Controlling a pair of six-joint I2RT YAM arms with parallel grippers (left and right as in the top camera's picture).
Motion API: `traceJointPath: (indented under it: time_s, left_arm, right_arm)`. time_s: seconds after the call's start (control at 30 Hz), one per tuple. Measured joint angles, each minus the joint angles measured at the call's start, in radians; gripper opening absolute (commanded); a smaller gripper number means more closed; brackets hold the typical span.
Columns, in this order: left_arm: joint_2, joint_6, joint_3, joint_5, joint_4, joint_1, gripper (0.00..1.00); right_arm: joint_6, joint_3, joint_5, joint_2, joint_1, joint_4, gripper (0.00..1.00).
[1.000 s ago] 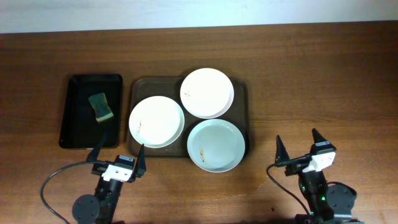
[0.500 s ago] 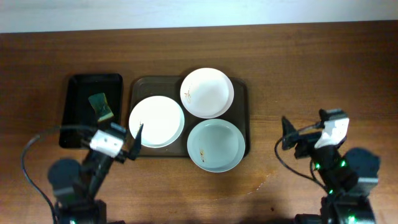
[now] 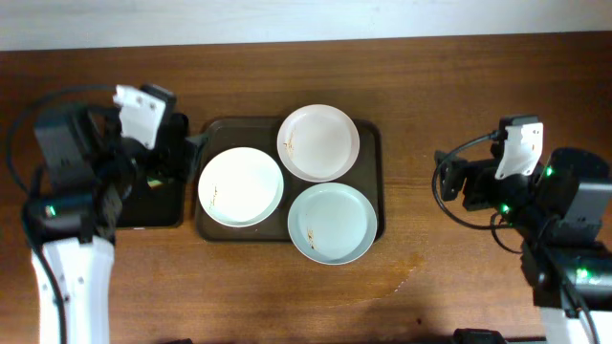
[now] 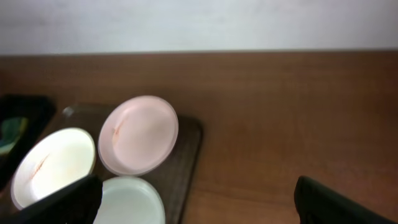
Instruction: Clean dirty plates on tray and stack at the side
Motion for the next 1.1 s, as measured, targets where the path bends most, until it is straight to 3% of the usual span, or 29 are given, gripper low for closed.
traceJointPath:
  time_s: [0.17, 0.3, 0.4, 0.77, 0.87, 1.0, 1.1]
  left_arm:
    - [0.152, 0.019, 0.222, 0.021, -0.16, 0.0, 0.99]
    - [0.172, 0.023, 0.238, 0.101, -0.175, 0.001, 0.99]
    - [0.172, 0.023, 0.242, 0.132, -0.224, 0.001, 0.99]
    - [0.173, 0.015, 0.244, 0.137, -0.261, 0.001, 0.99]
    - [0.185, -0.08, 0.244, 0.049, -0.215, 0.001, 0.99]
    - [0.238, -0.372, 0.246, -0.219, -0.221, 0.009, 0.99]
    - [0.285, -0.48, 0.246, -0.319, -0.239, 0.035, 0.99]
  right_arm:
    - [-0.001, 0.122, -0.043, 0.083, 0.0, -0.037, 0.98]
    - [0.006, 0.126, -0.114, 0.101, 0.0, -0.005, 0.98]
    - [0.093, 0.126, -0.178, 0.142, 0.011, 0.04, 0.98]
    - [0.427, 0.132, -0.098, 0.49, 0.387, 0.164, 0.98]
    - [0.502, 0.132, -0.041, 0.559, 0.467, 0.196, 0.98]
    - [0.578, 0.132, -0.004, 0.641, 0.552, 0.328, 0.99]
    - [0.631, 0.132, -0.005, 0.661, 0.571, 0.37, 0.98]
